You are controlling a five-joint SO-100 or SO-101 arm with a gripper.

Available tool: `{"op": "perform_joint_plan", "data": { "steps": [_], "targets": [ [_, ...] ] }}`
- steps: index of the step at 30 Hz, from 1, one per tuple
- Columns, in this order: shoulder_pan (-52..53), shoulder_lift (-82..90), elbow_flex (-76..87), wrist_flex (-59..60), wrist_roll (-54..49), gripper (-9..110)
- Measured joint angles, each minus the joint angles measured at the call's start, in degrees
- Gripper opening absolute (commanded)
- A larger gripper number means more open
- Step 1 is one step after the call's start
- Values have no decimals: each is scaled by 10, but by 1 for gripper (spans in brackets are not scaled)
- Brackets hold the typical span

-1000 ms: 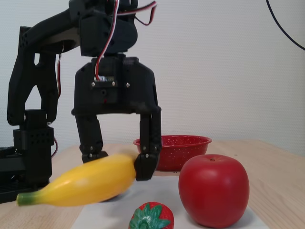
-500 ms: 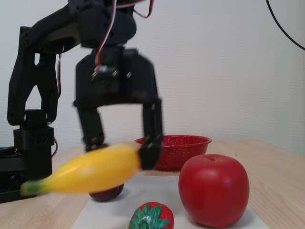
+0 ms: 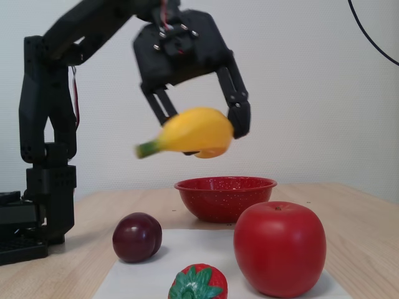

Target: Grasp the banana and put it in the red bowl.

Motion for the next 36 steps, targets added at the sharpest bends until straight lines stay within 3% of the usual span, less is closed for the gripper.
{"op": "perform_joint_plan", "data": {
  "steps": [18,36],
  "targets": [
    [320,0,-4,-38,-175,0],
    [493,-1,125,-374,-221,0]
  ]
}}
